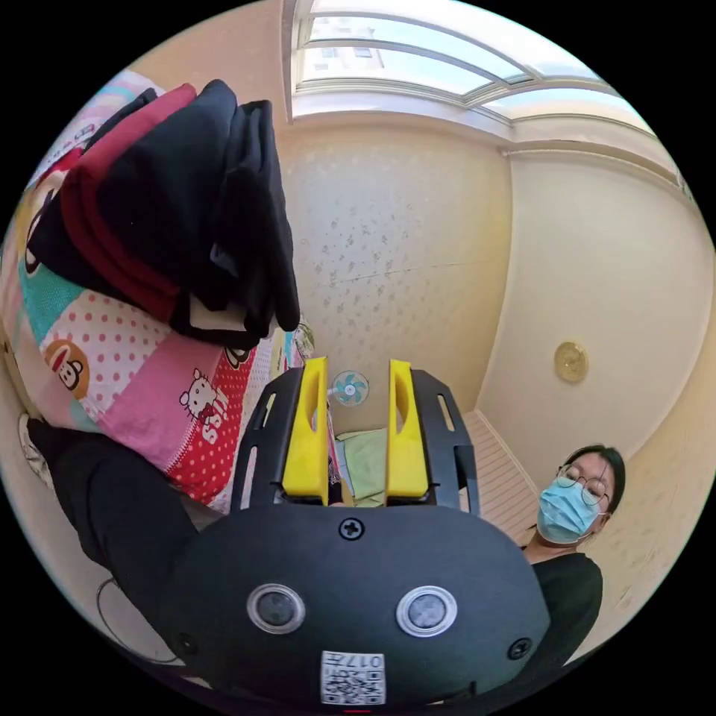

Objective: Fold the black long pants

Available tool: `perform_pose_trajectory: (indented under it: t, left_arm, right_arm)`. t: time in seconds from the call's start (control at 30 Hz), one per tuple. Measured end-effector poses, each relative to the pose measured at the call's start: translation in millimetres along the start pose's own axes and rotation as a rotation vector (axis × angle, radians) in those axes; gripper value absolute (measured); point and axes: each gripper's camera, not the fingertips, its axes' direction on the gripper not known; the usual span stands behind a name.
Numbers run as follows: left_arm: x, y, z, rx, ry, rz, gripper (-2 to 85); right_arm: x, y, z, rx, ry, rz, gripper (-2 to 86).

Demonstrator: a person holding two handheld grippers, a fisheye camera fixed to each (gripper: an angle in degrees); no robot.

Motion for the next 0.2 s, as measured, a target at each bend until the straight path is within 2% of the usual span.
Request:
perform_pose_trajectory:
  t: [0.03,0.13,0.2]
  left_arm:
    - [-4,11,15,-0.016,-0.009,-0.014,12.1]
    - [-20,32,67,-0.122,-0.026,-0.076,12.0]
    - [-26,44,104,-0.199,-0.034,-0.109,12.0]
  right_arm:
    - [8,4,-15,0.033,0.028,0.025,6.8]
    - [45,18,-103,0.168,0.292,0.115,10.7]
    - [68,28,-172,0.281,0.550,0.182,12.3]
